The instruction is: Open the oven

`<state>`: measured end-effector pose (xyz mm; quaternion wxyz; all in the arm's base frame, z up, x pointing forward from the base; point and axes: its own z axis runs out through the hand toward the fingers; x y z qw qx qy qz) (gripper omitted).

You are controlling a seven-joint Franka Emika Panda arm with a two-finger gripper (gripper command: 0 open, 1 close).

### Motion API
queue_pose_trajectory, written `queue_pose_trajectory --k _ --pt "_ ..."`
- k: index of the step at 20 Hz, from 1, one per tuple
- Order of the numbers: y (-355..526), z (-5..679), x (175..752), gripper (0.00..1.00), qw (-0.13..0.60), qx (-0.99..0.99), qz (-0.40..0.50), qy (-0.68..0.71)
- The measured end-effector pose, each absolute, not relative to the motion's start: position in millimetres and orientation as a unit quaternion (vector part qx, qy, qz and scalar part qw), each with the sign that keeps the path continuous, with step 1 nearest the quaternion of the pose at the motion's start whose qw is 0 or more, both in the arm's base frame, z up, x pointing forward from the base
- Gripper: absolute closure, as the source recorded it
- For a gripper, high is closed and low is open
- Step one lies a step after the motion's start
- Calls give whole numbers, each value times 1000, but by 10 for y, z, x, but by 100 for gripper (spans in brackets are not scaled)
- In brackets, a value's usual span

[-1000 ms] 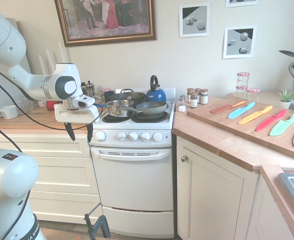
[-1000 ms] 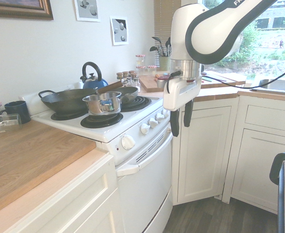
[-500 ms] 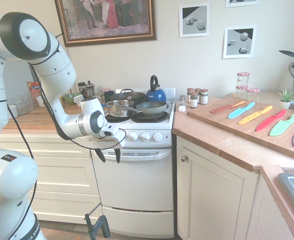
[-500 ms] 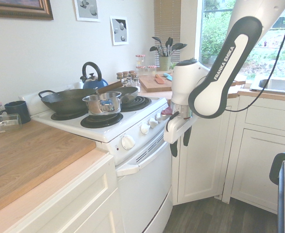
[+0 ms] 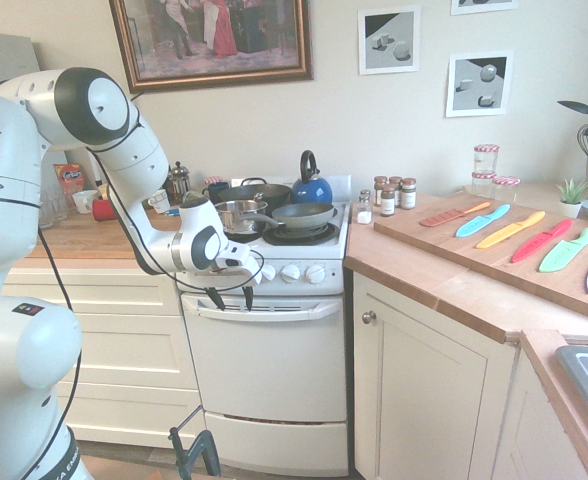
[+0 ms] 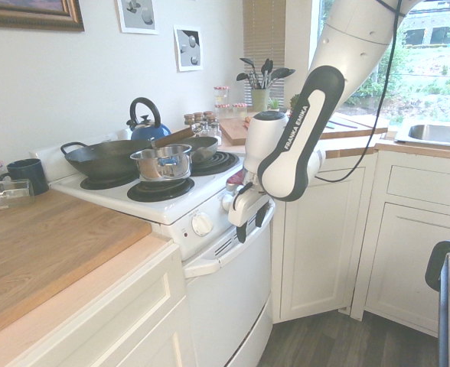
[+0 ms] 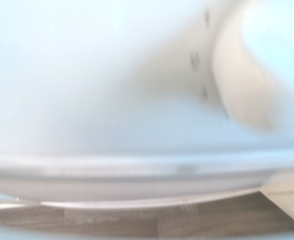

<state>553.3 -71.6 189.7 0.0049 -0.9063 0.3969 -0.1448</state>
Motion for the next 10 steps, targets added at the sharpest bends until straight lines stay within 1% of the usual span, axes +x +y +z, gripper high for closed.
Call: queue_pose_trajectory --k 5,10 --pt "-689 1697 5702 0 17 -907 -138 397" --pt "-939 1433 5663 0 21 -908 -143 393"
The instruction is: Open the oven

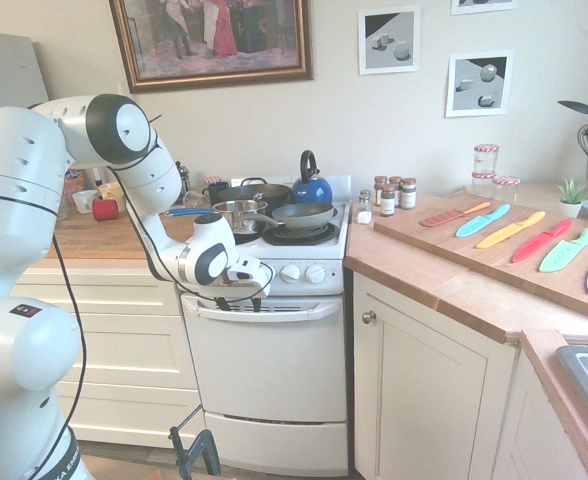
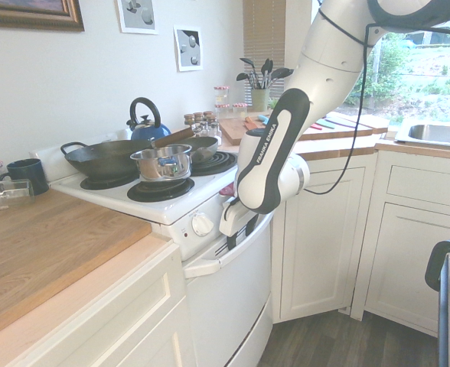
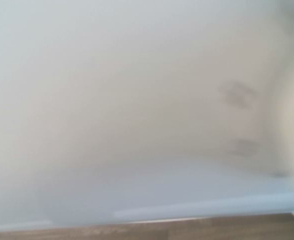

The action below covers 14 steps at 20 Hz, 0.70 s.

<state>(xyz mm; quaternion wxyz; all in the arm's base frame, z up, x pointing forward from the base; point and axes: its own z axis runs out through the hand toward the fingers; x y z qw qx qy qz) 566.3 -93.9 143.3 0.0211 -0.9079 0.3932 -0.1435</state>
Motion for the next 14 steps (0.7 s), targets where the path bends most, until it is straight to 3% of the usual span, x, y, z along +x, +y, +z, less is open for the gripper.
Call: queue_pose_trajectory --k 3,8,14 --pt "-1165 1264 5420 0 25 -913 -138 383" --pt "-1540 856 4394 0 6 -928 -80 363" --pt "-1612 1287 3833 0 0 -927 -95 362"
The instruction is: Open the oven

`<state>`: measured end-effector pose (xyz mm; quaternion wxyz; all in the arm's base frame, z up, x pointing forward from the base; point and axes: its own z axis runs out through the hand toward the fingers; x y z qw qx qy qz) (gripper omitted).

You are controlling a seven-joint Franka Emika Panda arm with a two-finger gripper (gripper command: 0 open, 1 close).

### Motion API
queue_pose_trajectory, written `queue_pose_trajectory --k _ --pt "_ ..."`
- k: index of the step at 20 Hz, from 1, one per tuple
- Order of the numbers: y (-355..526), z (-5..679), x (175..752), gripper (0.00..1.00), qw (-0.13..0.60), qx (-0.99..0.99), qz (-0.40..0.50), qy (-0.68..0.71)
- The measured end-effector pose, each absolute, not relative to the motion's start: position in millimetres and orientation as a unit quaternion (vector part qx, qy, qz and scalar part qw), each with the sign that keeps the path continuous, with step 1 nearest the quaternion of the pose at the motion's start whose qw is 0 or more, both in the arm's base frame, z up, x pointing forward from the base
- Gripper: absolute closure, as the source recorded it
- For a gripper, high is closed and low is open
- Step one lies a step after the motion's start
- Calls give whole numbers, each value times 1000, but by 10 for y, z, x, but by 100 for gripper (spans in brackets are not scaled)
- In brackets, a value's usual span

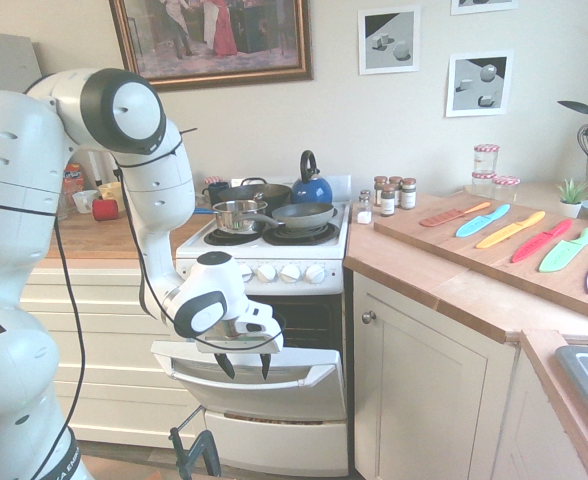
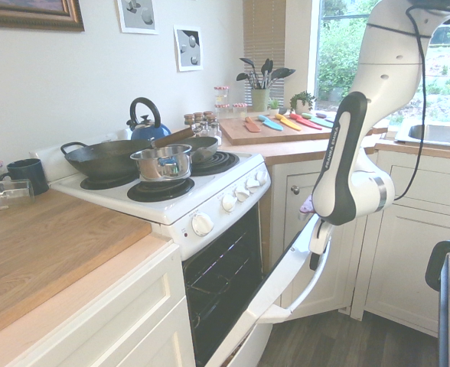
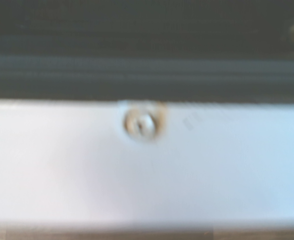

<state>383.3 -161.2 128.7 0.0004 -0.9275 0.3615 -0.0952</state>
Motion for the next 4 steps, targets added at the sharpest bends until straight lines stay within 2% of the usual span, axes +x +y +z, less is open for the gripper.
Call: queue_pose_trajectory --k 4 --pt "-1236 1873 3973 0 14 -942 -104 320"
